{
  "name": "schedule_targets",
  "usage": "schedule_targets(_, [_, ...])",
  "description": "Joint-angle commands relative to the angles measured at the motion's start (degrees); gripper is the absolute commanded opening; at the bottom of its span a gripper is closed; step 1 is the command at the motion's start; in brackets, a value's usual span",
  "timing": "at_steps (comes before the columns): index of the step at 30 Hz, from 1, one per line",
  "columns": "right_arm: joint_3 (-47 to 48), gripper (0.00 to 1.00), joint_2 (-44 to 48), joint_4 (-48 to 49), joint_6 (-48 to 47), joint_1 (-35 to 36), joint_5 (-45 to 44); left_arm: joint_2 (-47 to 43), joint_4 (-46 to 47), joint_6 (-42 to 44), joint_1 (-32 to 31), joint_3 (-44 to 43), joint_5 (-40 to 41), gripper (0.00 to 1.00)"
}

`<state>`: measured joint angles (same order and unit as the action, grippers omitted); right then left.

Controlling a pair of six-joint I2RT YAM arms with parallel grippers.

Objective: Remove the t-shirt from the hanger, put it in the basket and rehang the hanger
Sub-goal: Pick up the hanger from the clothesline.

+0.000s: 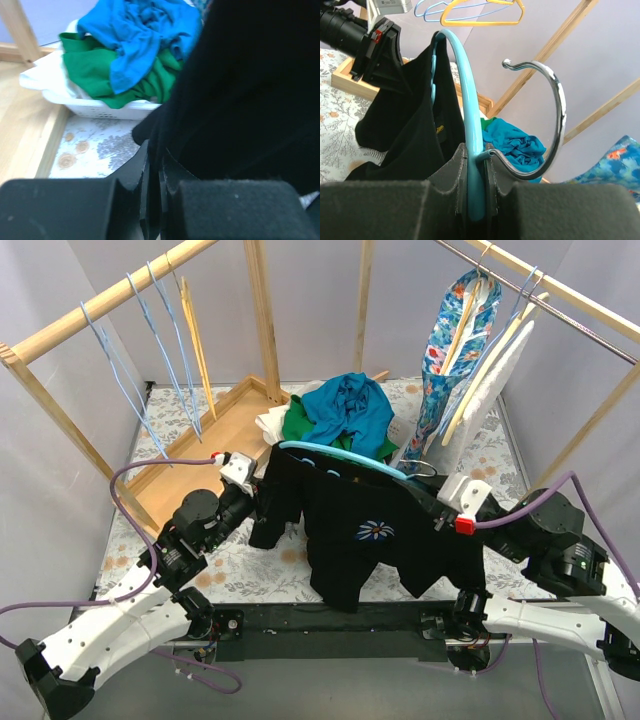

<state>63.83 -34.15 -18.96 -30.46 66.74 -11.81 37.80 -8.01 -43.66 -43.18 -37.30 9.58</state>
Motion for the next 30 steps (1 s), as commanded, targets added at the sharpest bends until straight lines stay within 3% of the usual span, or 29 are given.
schedule_targets(1, [3.58, 0.01, -0.39, 25.28, -0.57, -0.65, -2.16, -0.10, -3.50, 1.12, 0.90, 1.53, -6.25, 0.00])
schedule_targets(3, [3.75, 0.01, -1.35, 25.03, -0.30, -0.56, -0.93, -0.53, -3.59, 1.03, 0.90, 1.00, -3.27, 0.00])
schedule_targets(5, [4.10, 0.01, -1.79, 23.54, 0.74, -0.56, -0.41, -1.32, -3.94, 1.82, 0.90, 0.56, 0.95, 0.12])
schedule_targets(6, [4.89, 0.01, -1.88, 22.23, 1.01, -0.65, 1.16, -1.67, -4.12, 2.26, 0.90, 0.04, 1.92, 0.23])
schedule_targets(7, [5.51, 0.01, -2.06, 20.99, 1.28, -0.56, 1.53, -2.11, -4.21, 2.96, 0.90, -0.14, 2.97, 0.41])
schedule_targets(8, [6.03, 0.01, -2.49, 19.68, 1.89, -0.65, 1.88, -2.55, -4.29, 3.57, 0.90, -0.40, 4.46, 0.53])
schedule_targets(10, [7.62, 0.01, -3.02, 15.37, 3.56, -0.56, 3.46, -3.87, -4.56, 4.46, 0.90, -1.02, 5.96, 0.66])
schedule_targets(17, [8.68, 0.01, -3.81, 8.60, 7.34, -0.56, 6.28, -8.79, -5.26, 10.17, 0.90, -3.65, 6.15, 0.71])
schedule_targets(26, [6.66, 0.01, -4.70, 5.07, 10.33, -0.56, 8.91, -14.86, -8.95, 14.04, 0.90, -8.40, -7.81, 0.77])
schedule_targets(30, [5.86, 0.01, -4.78, 5.86, 11.56, -0.56, 10.85, -14.60, -8.69, 13.69, 0.90, -5.69, -9.50, 0.66])
